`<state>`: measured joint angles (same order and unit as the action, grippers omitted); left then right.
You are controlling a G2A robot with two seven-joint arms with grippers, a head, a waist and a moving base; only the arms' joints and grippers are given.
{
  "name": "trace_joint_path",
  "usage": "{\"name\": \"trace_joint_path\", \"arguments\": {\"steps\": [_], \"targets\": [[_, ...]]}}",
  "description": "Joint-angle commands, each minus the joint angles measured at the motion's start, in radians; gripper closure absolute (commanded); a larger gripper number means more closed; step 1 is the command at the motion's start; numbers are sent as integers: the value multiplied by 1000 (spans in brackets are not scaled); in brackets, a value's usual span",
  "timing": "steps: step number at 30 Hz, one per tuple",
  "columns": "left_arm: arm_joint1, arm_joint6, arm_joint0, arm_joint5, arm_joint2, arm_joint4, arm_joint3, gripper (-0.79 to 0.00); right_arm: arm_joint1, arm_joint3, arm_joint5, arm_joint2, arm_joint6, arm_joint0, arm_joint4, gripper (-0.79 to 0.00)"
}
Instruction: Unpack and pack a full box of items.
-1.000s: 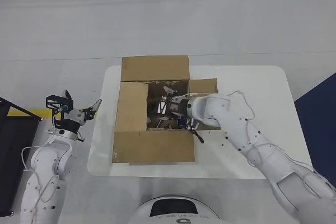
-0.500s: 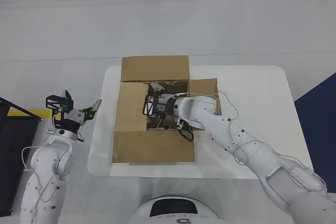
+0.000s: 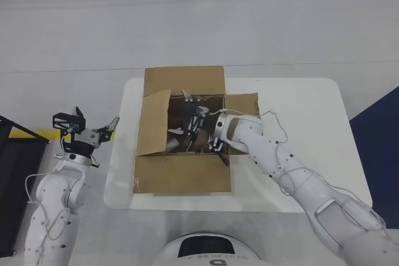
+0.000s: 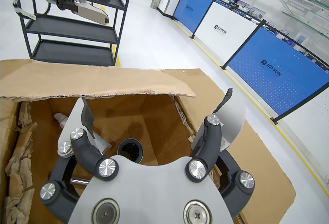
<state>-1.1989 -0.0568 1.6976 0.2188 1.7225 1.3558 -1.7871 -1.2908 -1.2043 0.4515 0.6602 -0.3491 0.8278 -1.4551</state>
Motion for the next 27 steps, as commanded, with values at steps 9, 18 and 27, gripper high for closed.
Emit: {"name": "trace_joint_path", "arguments": {"steps": [9, 18, 27], "targets": [[4, -74, 31, -2, 129, -110, 27, -785, -92, 32, -37, -110, 141, -102, 26, -785], [10, -122, 17, 93, 216, -219, 148, -785, -248, 159, -123, -251, 324, -219, 82, -785], [13, -130, -2, 118, 210, -200, 174, -785, -375, 372, -115, -301, 352, -289, 144, -785]]}}
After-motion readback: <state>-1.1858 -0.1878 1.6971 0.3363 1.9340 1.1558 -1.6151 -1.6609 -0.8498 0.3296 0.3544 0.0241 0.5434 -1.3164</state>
